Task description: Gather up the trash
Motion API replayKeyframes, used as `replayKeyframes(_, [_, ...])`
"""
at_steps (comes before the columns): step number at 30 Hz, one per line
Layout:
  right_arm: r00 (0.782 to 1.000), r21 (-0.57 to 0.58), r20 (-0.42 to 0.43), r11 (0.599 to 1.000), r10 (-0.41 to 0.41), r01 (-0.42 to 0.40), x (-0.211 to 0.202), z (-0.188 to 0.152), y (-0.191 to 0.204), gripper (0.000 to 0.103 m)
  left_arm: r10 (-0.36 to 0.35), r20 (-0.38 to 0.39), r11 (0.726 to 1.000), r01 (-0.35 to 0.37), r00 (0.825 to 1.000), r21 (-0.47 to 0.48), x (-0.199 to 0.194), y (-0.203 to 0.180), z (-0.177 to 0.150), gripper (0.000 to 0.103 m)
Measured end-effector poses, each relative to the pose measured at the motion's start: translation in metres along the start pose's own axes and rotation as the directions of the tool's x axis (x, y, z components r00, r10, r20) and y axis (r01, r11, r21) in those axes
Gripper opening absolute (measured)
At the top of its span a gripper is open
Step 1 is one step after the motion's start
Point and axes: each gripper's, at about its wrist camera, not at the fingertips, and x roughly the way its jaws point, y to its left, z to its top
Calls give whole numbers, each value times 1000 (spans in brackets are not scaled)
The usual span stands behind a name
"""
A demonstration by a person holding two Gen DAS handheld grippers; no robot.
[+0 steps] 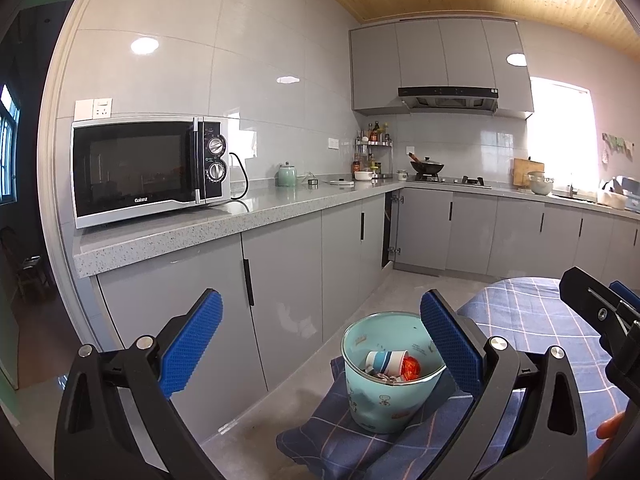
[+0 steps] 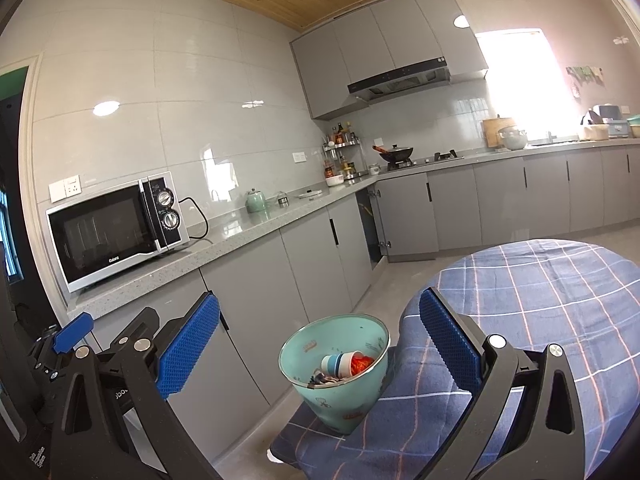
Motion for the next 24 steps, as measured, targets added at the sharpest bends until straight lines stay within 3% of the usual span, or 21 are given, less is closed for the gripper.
replayKeyframes(24, [1000, 14, -7, 1000, -19, 20, 0, -1, -5, 98, -1, -14, 1000, 1, 1000, -1, 5, 2, -3, 98])
